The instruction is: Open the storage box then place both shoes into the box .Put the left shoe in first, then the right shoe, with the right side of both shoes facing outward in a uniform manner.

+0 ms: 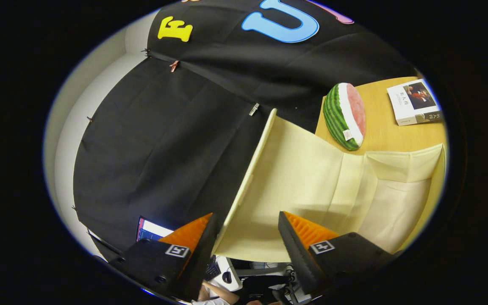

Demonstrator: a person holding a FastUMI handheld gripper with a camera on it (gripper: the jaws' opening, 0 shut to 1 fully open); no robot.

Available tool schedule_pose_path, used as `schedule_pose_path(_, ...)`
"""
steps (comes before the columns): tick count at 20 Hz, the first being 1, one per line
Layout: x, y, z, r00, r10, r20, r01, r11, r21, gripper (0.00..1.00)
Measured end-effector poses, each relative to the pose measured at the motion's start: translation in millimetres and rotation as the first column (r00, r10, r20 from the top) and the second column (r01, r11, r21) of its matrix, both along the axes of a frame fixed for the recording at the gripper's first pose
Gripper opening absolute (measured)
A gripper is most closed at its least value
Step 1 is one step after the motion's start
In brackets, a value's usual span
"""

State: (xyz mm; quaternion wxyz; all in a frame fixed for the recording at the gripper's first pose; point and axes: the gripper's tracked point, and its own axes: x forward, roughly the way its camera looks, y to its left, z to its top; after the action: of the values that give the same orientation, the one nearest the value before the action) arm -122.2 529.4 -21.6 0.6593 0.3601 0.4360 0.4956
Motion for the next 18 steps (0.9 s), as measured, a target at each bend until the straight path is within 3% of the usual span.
schedule_pose_path(1,1.2,-1.0,-3.4,1.0,-0.014,-0.001,0.014,1.0,-0.007,0.96)
schedule_pose_path(6,12.5,-30.0,-6.0,0.998,-0.061,0.023,0.061,0.998,-0.028,0.97)
schedule_pose_path(12,22.5,-121.9,-14.9,0.979,-0.121,0.167,0.14,0.984,-0.107,0.97)
schedule_pose_path(15,27.4,-186.7,-35.8,0.944,-0.146,0.297,0.214,0.953,-0.213,0.97)
schedule_pose_path(18,31.7,-255.9,-74.4,0.914,-0.162,0.372,0.299,0.888,-0.348,0.97)
